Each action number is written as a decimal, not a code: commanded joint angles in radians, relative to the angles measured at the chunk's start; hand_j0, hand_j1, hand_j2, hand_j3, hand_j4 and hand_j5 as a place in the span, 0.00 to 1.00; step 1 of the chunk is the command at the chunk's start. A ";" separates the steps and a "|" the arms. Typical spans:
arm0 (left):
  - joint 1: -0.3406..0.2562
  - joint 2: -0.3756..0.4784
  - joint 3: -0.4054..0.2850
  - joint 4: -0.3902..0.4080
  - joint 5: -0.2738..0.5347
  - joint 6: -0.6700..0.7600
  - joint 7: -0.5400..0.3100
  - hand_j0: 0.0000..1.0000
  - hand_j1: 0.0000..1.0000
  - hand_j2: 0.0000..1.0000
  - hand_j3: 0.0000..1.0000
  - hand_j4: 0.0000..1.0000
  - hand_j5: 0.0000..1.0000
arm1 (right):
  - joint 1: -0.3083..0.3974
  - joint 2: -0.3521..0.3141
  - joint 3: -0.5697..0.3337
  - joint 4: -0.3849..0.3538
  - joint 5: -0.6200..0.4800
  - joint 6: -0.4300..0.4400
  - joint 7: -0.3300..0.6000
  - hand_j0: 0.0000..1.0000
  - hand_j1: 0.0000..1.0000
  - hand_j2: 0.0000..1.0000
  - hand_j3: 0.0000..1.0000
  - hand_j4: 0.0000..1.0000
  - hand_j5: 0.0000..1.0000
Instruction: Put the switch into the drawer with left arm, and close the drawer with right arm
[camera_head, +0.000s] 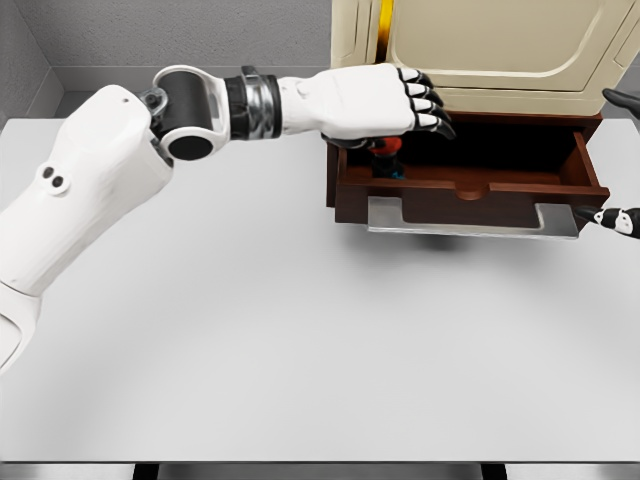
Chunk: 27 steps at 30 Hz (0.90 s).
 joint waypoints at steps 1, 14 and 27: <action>0.000 0.004 0.001 0.010 0.003 0.001 -0.003 0.89 0.89 0.89 0.89 0.89 0.89 | 0.000 -0.001 -0.002 0.000 -0.007 0.001 -0.001 1.00 1.00 1.00 1.00 1.00 1.00; 0.002 0.101 0.076 0.027 0.008 0.001 -0.003 0.91 0.91 0.91 0.91 0.91 0.91 | 0.000 -0.001 0.000 0.000 -0.008 0.001 -0.001 1.00 1.00 1.00 1.00 1.00 1.00; 0.017 0.168 0.091 -0.076 0.051 0.001 -0.001 0.94 0.94 0.94 0.94 0.94 0.94 | 0.002 -0.001 0.000 0.000 -0.008 0.001 -0.001 1.00 1.00 1.00 1.00 1.00 1.00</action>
